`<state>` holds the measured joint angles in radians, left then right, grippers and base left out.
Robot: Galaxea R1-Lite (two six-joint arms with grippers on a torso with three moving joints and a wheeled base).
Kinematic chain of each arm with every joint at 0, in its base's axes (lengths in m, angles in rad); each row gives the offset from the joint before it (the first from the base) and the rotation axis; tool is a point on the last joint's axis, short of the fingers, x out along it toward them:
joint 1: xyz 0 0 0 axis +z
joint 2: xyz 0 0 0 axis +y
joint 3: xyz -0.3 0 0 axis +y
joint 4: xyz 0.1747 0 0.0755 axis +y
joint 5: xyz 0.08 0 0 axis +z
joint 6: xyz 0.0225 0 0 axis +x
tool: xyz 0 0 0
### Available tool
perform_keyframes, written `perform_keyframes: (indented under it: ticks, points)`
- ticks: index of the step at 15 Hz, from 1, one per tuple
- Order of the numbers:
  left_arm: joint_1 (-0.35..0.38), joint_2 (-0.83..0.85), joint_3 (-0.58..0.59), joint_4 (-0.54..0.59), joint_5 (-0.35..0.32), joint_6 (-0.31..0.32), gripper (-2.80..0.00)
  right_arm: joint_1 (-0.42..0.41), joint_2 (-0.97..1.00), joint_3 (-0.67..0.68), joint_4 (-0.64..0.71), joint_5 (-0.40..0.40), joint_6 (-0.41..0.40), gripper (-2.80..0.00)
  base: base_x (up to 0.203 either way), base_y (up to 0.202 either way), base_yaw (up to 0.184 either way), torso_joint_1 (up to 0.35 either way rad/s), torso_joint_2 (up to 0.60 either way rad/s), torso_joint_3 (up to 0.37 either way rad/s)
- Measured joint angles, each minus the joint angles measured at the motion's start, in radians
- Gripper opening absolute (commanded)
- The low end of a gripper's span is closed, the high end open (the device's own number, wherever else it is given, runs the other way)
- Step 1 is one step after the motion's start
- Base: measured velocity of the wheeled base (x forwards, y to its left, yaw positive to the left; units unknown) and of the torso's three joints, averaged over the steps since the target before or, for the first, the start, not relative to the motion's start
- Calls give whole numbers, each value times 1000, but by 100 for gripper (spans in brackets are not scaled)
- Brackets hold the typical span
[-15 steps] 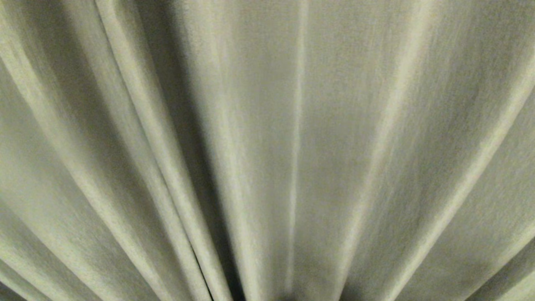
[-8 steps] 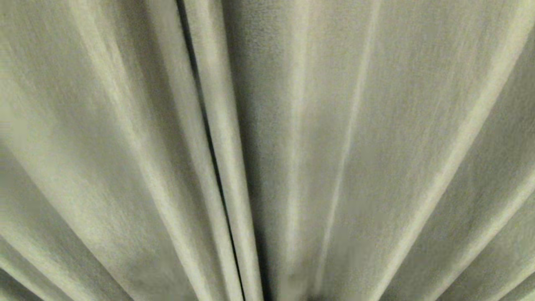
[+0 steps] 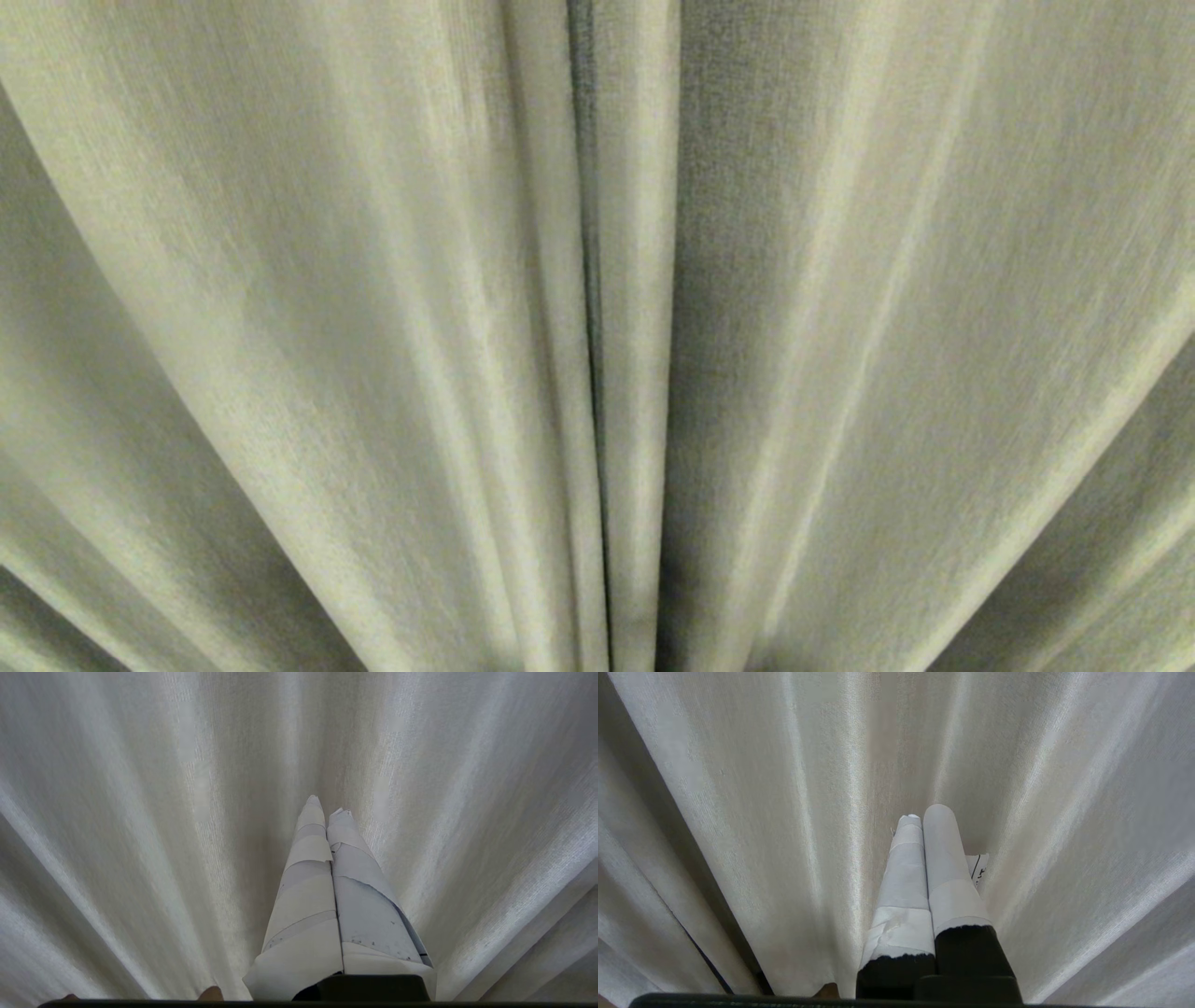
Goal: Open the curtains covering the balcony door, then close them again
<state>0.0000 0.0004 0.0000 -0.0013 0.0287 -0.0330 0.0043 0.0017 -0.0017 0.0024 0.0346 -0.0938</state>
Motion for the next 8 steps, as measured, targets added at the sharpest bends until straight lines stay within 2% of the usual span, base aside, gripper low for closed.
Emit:
perform_keyframes:
  ticks: [8]
  points:
    - [0,0,0,0,0,0,-280,0,0,0,-1,0,0,-280,0,0,0,0,0,0]
